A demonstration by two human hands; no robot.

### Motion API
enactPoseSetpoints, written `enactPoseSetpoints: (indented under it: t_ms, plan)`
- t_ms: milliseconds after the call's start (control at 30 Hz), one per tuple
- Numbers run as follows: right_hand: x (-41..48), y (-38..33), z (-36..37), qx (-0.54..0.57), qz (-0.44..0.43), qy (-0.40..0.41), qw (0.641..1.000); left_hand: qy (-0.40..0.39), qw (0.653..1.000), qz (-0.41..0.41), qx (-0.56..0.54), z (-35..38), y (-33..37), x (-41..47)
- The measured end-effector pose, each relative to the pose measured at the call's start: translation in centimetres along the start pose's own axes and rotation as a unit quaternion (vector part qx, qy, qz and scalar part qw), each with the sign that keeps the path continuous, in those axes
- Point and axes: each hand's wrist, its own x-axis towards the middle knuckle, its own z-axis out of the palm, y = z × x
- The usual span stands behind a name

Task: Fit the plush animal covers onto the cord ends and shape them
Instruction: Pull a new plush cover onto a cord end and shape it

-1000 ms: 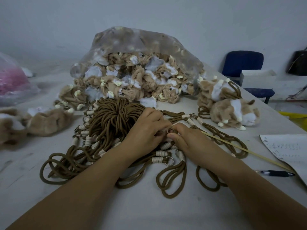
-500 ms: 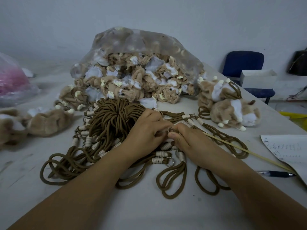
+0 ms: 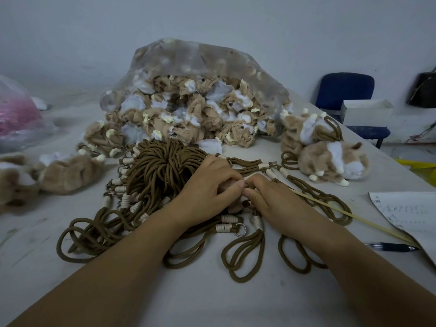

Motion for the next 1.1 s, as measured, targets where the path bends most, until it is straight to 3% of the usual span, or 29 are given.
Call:
enactPoseSetpoints:
  t_ms: [233,333,467,633,733,900,1100]
  plan:
    - [0.2,-0.2,-0.1,-0.063,-0.006,0.01,0.998,-0.027,0.984,-0.112,-0.138,0.1,-0.4,0.1]
    - [-0.2,-0.3,-0.5,0.085,0.029,0.033,0.995,-0.015,0.987,-0.093,-0.127,0.2,-0.3,0.0]
    - [-0.4,-0.1,-1.0,0.235,0.097,0.004,0.967,0.028,0.996,-0.039,-0.08,0.6,0.0,0.0]
    - [-0.2,-0.2,-0.9,0.295,0.114,-0.01,0.948,0.08,0.995,-0.021,-0.057,0.9,0.5,0.1]
    - [-0.2,-0.1,-0.8,0.38,0.131,-0.032,0.915,0.091,0.995,-0.009,-0.051,0.9,0.6,0.2]
    - [0.1,-0.1,-0.6,0.553,0.153,-0.082,0.815,0.092,0.995,0.031,-0.03,0.8,0.5,0.3]
    - [0.3,-0.5,-0.1,0.576,0.15,-0.076,0.8,0.089,0.994,0.042,-0.039,0.6,0.1,0.4]
